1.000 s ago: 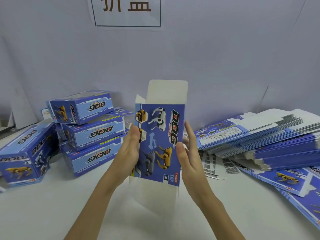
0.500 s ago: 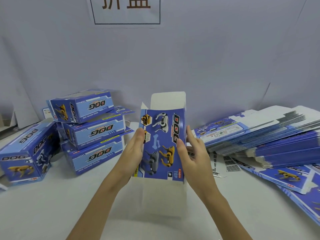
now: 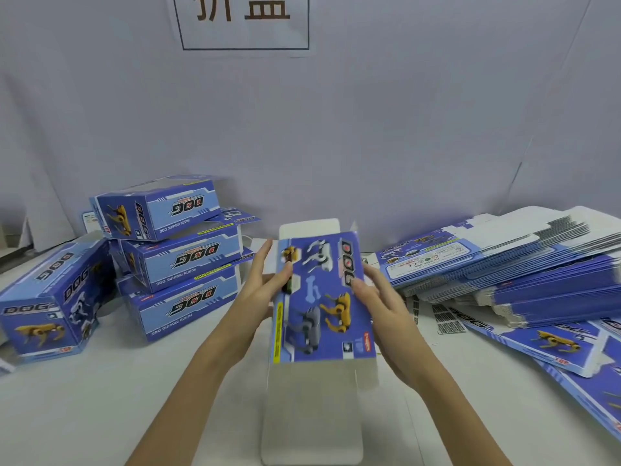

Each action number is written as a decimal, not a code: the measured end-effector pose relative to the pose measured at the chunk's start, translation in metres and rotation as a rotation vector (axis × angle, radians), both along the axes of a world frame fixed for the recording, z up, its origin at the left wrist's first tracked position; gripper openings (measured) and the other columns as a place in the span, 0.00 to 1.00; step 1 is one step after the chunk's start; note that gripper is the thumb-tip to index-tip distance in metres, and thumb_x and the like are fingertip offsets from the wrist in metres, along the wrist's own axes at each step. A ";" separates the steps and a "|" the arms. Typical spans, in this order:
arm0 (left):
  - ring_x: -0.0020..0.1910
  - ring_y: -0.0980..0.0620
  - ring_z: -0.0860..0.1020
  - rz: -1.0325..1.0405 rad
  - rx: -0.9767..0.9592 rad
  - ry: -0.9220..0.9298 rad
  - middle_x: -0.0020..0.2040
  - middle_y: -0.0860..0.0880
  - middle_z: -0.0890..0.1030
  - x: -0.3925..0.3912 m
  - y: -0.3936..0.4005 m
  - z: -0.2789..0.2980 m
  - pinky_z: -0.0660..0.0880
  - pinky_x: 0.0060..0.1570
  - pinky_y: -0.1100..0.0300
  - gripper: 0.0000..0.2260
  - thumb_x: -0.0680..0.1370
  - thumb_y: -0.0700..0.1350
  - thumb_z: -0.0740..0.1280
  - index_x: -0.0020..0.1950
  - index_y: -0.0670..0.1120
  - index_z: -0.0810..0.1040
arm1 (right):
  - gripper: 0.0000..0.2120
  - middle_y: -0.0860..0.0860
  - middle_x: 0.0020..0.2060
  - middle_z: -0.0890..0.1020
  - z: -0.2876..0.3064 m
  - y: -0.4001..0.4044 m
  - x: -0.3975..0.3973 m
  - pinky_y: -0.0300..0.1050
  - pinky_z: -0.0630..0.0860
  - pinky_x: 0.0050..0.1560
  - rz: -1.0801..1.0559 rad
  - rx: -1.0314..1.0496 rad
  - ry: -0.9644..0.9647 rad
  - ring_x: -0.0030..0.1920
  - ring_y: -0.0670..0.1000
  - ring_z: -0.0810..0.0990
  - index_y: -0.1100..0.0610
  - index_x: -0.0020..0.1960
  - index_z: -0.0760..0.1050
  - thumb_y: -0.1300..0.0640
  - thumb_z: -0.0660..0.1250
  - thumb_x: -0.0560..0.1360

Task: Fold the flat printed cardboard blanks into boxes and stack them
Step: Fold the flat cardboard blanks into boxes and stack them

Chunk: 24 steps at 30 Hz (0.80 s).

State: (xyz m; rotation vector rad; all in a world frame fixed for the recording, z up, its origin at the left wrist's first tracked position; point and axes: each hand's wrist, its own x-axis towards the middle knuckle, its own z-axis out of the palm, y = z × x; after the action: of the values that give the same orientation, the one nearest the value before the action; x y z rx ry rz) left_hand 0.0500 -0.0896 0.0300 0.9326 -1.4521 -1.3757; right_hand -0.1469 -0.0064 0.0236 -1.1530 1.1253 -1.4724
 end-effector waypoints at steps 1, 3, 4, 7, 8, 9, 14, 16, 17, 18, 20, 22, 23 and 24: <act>0.56 0.66 0.82 0.011 -0.019 0.019 0.55 0.73 0.81 0.000 0.001 0.000 0.78 0.46 0.69 0.22 0.79 0.62 0.67 0.70 0.77 0.64 | 0.24 0.51 0.56 0.87 -0.001 0.001 0.001 0.52 0.87 0.48 0.039 0.021 0.018 0.56 0.55 0.88 0.40 0.70 0.72 0.41 0.72 0.76; 0.60 0.67 0.80 0.028 -0.047 0.047 0.59 0.75 0.76 0.001 0.003 -0.001 0.78 0.49 0.68 0.23 0.75 0.64 0.70 0.68 0.78 0.67 | 0.27 0.50 0.60 0.85 -0.003 0.002 0.004 0.52 0.87 0.51 0.066 0.035 0.022 0.58 0.54 0.87 0.38 0.73 0.69 0.41 0.74 0.77; 0.59 0.68 0.80 0.021 -0.043 0.066 0.57 0.77 0.77 -0.001 0.004 -0.002 0.78 0.48 0.69 0.22 0.74 0.64 0.71 0.65 0.79 0.69 | 0.30 0.49 0.65 0.83 -0.003 0.002 0.007 0.52 0.87 0.52 0.056 0.019 0.008 0.60 0.53 0.87 0.37 0.76 0.66 0.43 0.74 0.78; 0.58 0.60 0.84 -0.079 -0.001 0.124 0.56 0.70 0.83 -0.009 0.010 -0.003 0.83 0.48 0.62 0.15 0.76 0.60 0.71 0.57 0.79 0.76 | 0.35 0.47 0.72 0.78 -0.007 -0.001 0.013 0.50 0.86 0.51 0.041 -0.095 -0.078 0.64 0.54 0.84 0.33 0.80 0.60 0.48 0.72 0.79; 0.58 0.55 0.85 -0.109 0.001 0.156 0.57 0.64 0.84 -0.012 0.012 -0.002 0.83 0.46 0.60 0.13 0.77 0.58 0.71 0.57 0.77 0.78 | 0.34 0.47 0.70 0.80 -0.007 -0.001 0.015 0.50 0.86 0.50 0.042 -0.114 -0.132 0.64 0.56 0.85 0.33 0.79 0.61 0.50 0.70 0.78; 0.58 0.52 0.85 -0.121 -0.005 0.184 0.58 0.59 0.85 -0.014 0.014 -0.002 0.83 0.44 0.59 0.13 0.78 0.56 0.70 0.58 0.74 0.80 | 0.33 0.47 0.67 0.82 -0.008 -0.001 0.015 0.50 0.86 0.50 0.036 -0.124 -0.165 0.62 0.57 0.85 0.33 0.78 0.63 0.50 0.69 0.77; 0.56 0.43 0.86 -0.095 -0.025 0.219 0.60 0.47 0.85 -0.016 0.018 -0.003 0.85 0.43 0.55 0.14 0.80 0.51 0.71 0.65 0.58 0.78 | 0.28 0.50 0.60 0.86 -0.010 -0.003 0.006 0.48 0.86 0.44 -0.049 -0.112 -0.121 0.57 0.58 0.87 0.41 0.73 0.71 0.51 0.70 0.73; 0.56 0.41 0.86 -0.119 -0.027 0.183 0.59 0.45 0.85 -0.017 0.016 -0.007 0.85 0.46 0.52 0.15 0.79 0.52 0.71 0.65 0.53 0.75 | 0.23 0.56 0.61 0.83 -0.013 -0.004 0.003 0.46 0.85 0.41 -0.077 -0.102 -0.144 0.54 0.58 0.88 0.48 0.67 0.73 0.51 0.70 0.72; 0.56 0.41 0.86 -0.140 -0.020 0.168 0.59 0.45 0.85 -0.018 0.016 -0.009 0.85 0.48 0.51 0.15 0.78 0.52 0.70 0.64 0.53 0.74 | 0.21 0.59 0.60 0.82 -0.014 -0.004 0.002 0.45 0.85 0.40 -0.078 -0.097 -0.158 0.53 0.58 0.88 0.51 0.63 0.72 0.52 0.70 0.72; 0.56 0.41 0.86 -0.157 -0.008 0.162 0.58 0.44 0.85 -0.018 0.017 -0.010 0.85 0.49 0.50 0.15 0.78 0.51 0.70 0.63 0.52 0.74 | 0.19 0.62 0.60 0.81 -0.016 -0.005 0.001 0.45 0.84 0.40 -0.070 -0.091 -0.167 0.52 0.59 0.88 0.53 0.62 0.72 0.52 0.70 0.73; 0.56 0.41 0.86 -0.179 0.000 0.162 0.59 0.44 0.85 -0.017 0.017 -0.010 0.84 0.49 0.50 0.16 0.78 0.52 0.70 0.64 0.51 0.74 | 0.17 0.63 0.58 0.82 -0.017 -0.006 0.001 0.45 0.85 0.41 -0.050 -0.091 -0.174 0.52 0.59 0.88 0.53 0.61 0.71 0.52 0.69 0.74; 0.56 0.42 0.86 -0.181 -0.026 0.155 0.59 0.45 0.85 -0.016 0.013 -0.009 0.85 0.47 0.52 0.18 0.78 0.53 0.70 0.66 0.51 0.73 | 0.17 0.59 0.57 0.85 -0.017 -0.006 0.002 0.44 0.85 0.41 -0.034 -0.101 -0.160 0.52 0.58 0.88 0.51 0.63 0.73 0.50 0.69 0.75; 0.56 0.42 0.86 -0.173 -0.028 0.162 0.59 0.45 0.85 -0.014 0.013 -0.008 0.85 0.46 0.53 0.18 0.78 0.53 0.70 0.66 0.50 0.73 | 0.18 0.58 0.56 0.85 -0.016 -0.006 0.004 0.44 0.85 0.42 -0.029 -0.106 -0.148 0.52 0.58 0.88 0.50 0.63 0.73 0.49 0.70 0.75; 0.55 0.42 0.86 -0.172 -0.033 0.172 0.59 0.44 0.85 -0.013 0.013 -0.008 0.85 0.46 0.54 0.18 0.78 0.52 0.70 0.66 0.49 0.73 | 0.20 0.57 0.56 0.86 -0.015 -0.006 0.005 0.44 0.85 0.42 -0.030 -0.108 -0.132 0.52 0.58 0.88 0.51 0.62 0.73 0.47 0.71 0.74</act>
State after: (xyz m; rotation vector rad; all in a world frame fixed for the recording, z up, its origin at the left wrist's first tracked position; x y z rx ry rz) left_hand 0.0374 -0.0763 0.0215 0.6624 -1.4449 -1.5130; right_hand -0.1417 -0.0122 0.0082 -1.0984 0.9869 -1.6252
